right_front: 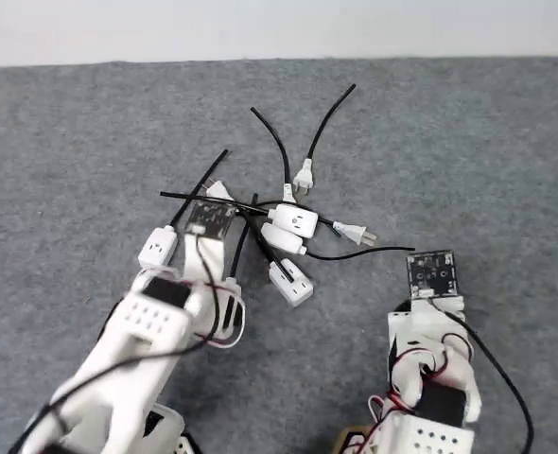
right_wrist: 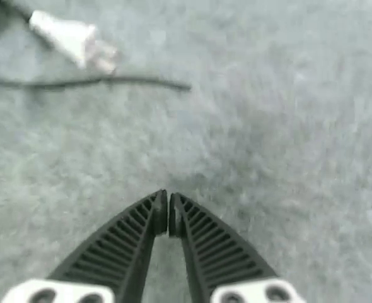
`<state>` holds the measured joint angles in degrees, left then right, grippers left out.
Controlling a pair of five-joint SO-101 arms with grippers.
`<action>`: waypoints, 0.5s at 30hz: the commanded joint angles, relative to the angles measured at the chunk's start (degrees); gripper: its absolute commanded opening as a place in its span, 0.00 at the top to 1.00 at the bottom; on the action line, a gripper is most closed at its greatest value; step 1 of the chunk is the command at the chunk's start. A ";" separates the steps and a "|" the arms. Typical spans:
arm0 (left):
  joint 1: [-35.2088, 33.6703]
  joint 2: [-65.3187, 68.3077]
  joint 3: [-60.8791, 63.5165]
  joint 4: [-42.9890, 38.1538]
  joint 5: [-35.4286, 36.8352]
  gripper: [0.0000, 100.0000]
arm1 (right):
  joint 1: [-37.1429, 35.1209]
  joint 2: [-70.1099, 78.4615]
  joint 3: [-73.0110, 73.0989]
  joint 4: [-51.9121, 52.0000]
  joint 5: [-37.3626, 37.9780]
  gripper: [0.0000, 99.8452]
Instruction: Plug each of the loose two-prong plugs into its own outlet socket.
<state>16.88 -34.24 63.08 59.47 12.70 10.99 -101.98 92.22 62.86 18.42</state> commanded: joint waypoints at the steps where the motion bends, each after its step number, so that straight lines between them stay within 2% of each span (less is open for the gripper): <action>1: 0.09 -10.99 2.33 -0.97 -3.34 0.83 | -1.19 0.13 -8.70 2.59 -1.41 0.99; 5: 0.44 -14.07 4.44 -0.88 -4.31 0.83 | -1.98 4.79 -13.89 2.59 -1.76 0.99; 9: 0.53 -11.78 4.79 -0.88 -5.27 0.83 | -4.70 16.31 -16.97 0.48 -1.76 0.99; 15: 0.53 -5.45 4.88 -1.05 -7.21 0.72 | -4.53 34.15 -17.49 -8.66 -1.85 0.99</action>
<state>16.88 -41.54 68.44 59.47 6.11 6.59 -74.37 78.68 58.20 17.19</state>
